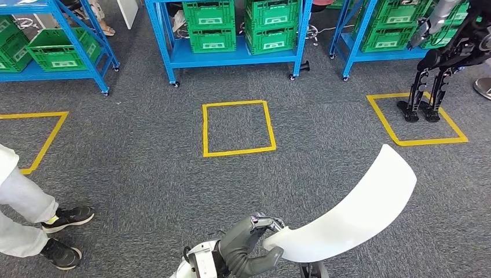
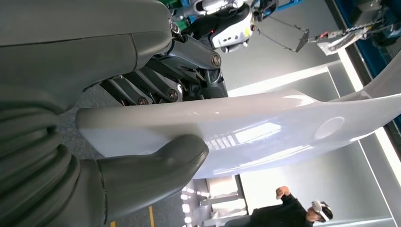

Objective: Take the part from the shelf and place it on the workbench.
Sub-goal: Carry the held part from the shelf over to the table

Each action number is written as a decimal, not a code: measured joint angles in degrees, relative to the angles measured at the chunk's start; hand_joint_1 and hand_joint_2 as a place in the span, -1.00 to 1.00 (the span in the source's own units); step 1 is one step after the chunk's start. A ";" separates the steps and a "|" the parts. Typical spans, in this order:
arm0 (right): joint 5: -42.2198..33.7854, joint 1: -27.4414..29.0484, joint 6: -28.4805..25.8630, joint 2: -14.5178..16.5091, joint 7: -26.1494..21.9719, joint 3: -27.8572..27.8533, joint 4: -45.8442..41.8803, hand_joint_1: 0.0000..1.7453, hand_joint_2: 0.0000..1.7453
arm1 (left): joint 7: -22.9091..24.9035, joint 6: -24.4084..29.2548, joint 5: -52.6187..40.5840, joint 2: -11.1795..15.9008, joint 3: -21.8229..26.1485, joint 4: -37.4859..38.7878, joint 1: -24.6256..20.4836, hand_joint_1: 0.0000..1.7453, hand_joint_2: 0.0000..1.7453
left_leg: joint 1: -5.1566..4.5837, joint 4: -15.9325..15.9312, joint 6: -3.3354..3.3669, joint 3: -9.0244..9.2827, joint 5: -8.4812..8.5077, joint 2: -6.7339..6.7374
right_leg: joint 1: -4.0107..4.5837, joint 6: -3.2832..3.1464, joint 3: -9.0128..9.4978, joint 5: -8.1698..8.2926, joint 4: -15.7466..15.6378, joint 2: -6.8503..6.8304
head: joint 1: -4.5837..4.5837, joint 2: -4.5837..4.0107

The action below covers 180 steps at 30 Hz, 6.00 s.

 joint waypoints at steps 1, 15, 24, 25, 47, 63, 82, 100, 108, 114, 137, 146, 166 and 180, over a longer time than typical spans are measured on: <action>-0.25 -0.05 0.17 0.03 -0.19 -0.22 0.00 -1.00 -1.00 | -0.01 0.01 0.00 0.01 0.02 -0.01 0.04 1.00 1.00 | -0.05 -0.13 0.24 -0.23 0.09 0.01 | 0.00 -0.18 -0.03 -0.19 -0.03 0.01 | 0.07 0.00; 1.43 -0.29 -0.68 0.57 -0.77 -1.04 0.00 -1.00 -1.00 | 0.02 0.45 -0.31 0.20 0.34 -0.64 0.44 1.00 1.00 | -0.69 0.32 2.23 -1.38 1.26 -0.13 | -0.71 2.16 -0.20 2.58 -1.49 0.04 | 0.26 0.00; 3.70 -0.37 -0.55 0.90 1.05 -0.89 0.00 -1.00 -1.00 | 0.02 0.93 -1.39 0.62 0.48 -0.95 1.11 1.00 1.00 | 0.05 0.52 2.40 -2.72 2.55 -2.48 | -0.84 2.33 -3.98 -4.45 11.25 0.60 | 0.86 0.00; 4.49 -0.39 -0.69 0.90 2.13 -0.69 0.00 -1.00 -1.00 | 0.02 0.91 -1.52 0.64 0.50 -0.91 1.16 1.00 1.00 | 0.19 0.90 2.03 -2.94 2.42 -2.96 | -1.01 2.34 -1.65 -3.38 7.35 1.46 | 0.89 0.00; 12.54 3.78 1.81 -0.79 24.10 3.26 0.68 -1.00 -1.00 | -0.04 -0.54 -2.38 0.93 0.73 -2.19 1.50 1.00 1.00 | -0.25 0.89 1.31 -3.87 2.68 1.32 | -0.37 1.46 2.84 -3.80 1.50 -5.09 | -0.20 0.00; 12.62 5.34 1.34 -1.88 23.60 3.31 1.05 -1.00 -1.00 | -0.04 -0.14 -2.38 0.82 0.74 -2.45 1.37 1.00 1.00 | -0.08 3.73 -0.50 -6.43 2.26 -5.63 | -0.58 -0.62 3.16 -3.32 0.66 1.66 | 0.61 0.00; 13.37 6.16 1.06 -2.32 23.11 3.31 1.21 -1.00 -1.00 | -0.09 0.49 -2.38 0.92 0.76 -3.15 1.71 1.00 1.00 | 0.34 0.83 1.98 -4.91 4.09 -1.69 | -0.48 1.92 -1.77 -11.51 14.07 0.00 | 0.84 0.00; 12.84 6.99 -0.70 -3.72 20.54 1.21 1.29 -1.00 -1.00 | -0.20 2.30 -2.93 1.05 0.80 -1.76 1.61 1.00 1.00 | 0.35 16.10 -1.21 -13.18 -1.38 -0.11 | 0.05 -1.63 4.27 -4.19 0.24 -3.54 | -0.08 0.00; 14.75 5.67 0.36 -3.17 19.34 1.30 1.28 -1.00 -1.00 | -0.36 3.30 -3.28 1.39 1.21 -1.29 2.36 1.00 1.00 | -0.42 1.31 1.21 -5.55 4.15 2.24 | 0.29 0.58 5.40 -5.45 0.64 -7.03 | 0.11 0.00; 13.17 5.65 -1.31 -2.99 14.17 0.99 1.29 -1.00 -1.00 | -0.36 1.07 -3.46 1.31 1.63 -1.10 2.61 1.00 1.00 | -0.01 1.06 2.15 -5.64 4.69 -2.61 | -0.07 1.41 -1.98 -11.77 15.26 0.08 | 0.92 0.00; 10.40 6.15 -1.80 -1.35 13.81 -3.04 1.44 -1.00 -1.00 | -0.36 1.22 -3.76 1.36 2.31 -1.16 2.72 1.00 1.00 | -0.91 1.67 0.88 -5.61 3.58 3.73 | 0.78 -0.32 4.86 -4.81 0.74 -7.91 | 0.01 0.00; 10.98 6.25 -1.64 -1.24 14.22 -3.08 1.49 -1.00 -1.00 | -0.33 1.41 -4.12 1.16 2.59 -1.63 2.71 1.00 1.00 | -0.06 1.12 2.13 -5.28 4.69 -3.97 | 0.17 1.32 -2.08 -9.34 14.30 0.43 | 1.01 0.00; 13.18 6.64 -0.62 -1.60 19.42 -3.09 1.55 -1.00 -1.00 | -0.19 0.42 -4.65 0.56 2.61 -2.79 1.73 1.00 1.00 | -0.55 1.54 0.25 -4.35 3.01 4.05 | 0.83 -0.80 3.77 -3.57 0.63 -6.55 | -0.01 0.00; 12.25 7.84 -0.48 -1.81 20.97 -3.16 1.81 -1.00 -1.00 | -0.06 -0.12 -4.58 -0.01 2.60 -4.00 1.26 1.00 1.00 | 0.22 1.51 1.14 -4.85 4.11 -6.01 | -0.36 1.54 2.64 -3.36 2.38 3.22 | 1.20 0.00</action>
